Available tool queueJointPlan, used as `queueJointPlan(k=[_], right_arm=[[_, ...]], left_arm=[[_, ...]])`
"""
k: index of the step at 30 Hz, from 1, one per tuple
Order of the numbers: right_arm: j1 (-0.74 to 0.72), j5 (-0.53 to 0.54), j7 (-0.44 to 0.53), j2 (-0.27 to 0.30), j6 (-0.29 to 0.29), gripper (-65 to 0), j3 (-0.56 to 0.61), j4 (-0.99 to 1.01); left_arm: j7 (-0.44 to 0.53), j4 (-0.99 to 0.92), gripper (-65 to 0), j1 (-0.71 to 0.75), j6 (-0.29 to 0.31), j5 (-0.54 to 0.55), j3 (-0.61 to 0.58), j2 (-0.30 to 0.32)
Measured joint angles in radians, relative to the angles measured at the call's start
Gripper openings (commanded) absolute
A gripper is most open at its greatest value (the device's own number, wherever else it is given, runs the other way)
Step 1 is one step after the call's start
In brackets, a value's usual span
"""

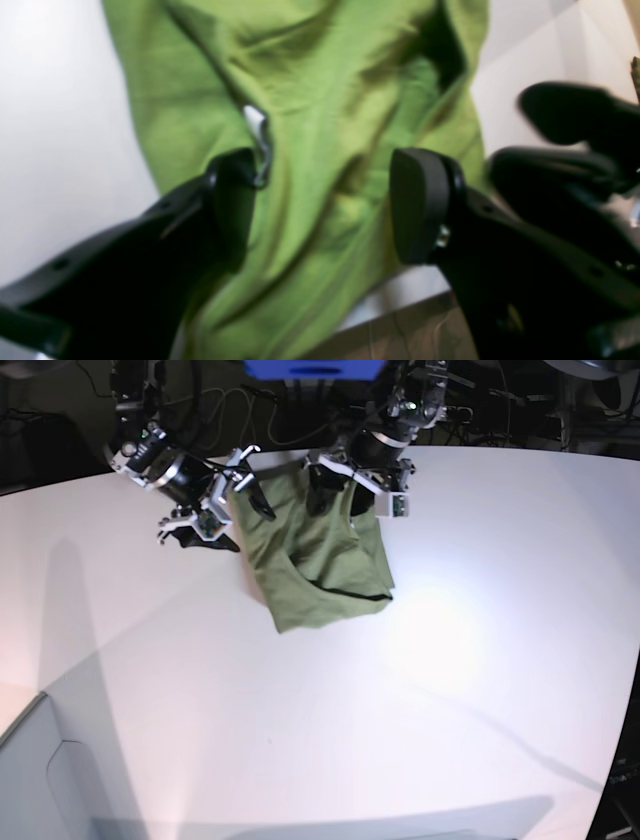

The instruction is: Fold the T-shirt properly

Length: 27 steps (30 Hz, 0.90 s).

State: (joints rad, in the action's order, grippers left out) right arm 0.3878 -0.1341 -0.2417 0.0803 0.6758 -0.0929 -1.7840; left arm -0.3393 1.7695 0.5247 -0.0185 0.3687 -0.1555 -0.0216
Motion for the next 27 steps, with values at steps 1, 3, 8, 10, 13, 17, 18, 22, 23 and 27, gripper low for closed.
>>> queueJointPlan(k=[1, 3, 8, 10, 13, 17, 18, 22, 23, 27], right_arm=[[0.0, 0.0, -0.001, 0.0, 0.0, -24.8, -0.001, 0.0], [0.001, 0.0, -0.001, 0.0, 0.0, -24.8, -0.001, 0.0], [0.0, 0.0, -0.001, 0.0, 0.0, -24.8, 0.0, 0.0], [0.001, -0.001, -0.001, 0.0, 0.0, -24.8, 0.0, 0.0], [0.0, 0.0, -0.001, 0.0, 0.0, -24.8, 0.0, 0.0], [0.001, 0.0, -0.001, 0.0, 0.0, -24.8, 0.0, 0.0], [0.001, 0.0, -0.001, 0.0, 0.0, -24.8, 0.0, 0.0], [0.002, 0.0, 0.0, 0.0, 0.0, -24.8, 0.0, 0.0], [0.001, 0.0, -0.001, 0.0, 0.0, -24.8, 0.0, 0.0], [0.002, -0.001, -0.001, 0.0, 0.0, -24.8, -0.003, 0.0]], left_arm=[[-0.003, -0.011, -24.4, -0.01, 0.0, 0.002, 0.0, 0.0], [-0.005, -0.029, -24.4, -0.023, 0.0, 0.002, 0.0, 0.0], [0.002, -0.034, -24.4, -0.029, 0.0, 0.002, 0.002, 0.0], [0.002, -0.034, -24.4, -0.036, 0.0, 0.002, 0.002, 0.0], [0.001, -0.034, -24.7, -0.052, 0.0, 0.002, 0.002, 0.0], [0.002, -0.034, -24.8, -0.057, 0.0, 0.003, 0.002, 0.0], [0.001, -0.035, -24.9, -0.057, 0.0, 0.015, 0.002, 0.0], [0.001, -0.061, -28.3, -0.076, 0.0, 0.119, 0.002, 0.016], [0.001, -0.062, -31.6, -0.076, 0.0, 0.143, 0.003, 0.029], [-0.001, -0.056, -46.5, -0.07, 0.003, 0.244, 0.062, 0.059]])
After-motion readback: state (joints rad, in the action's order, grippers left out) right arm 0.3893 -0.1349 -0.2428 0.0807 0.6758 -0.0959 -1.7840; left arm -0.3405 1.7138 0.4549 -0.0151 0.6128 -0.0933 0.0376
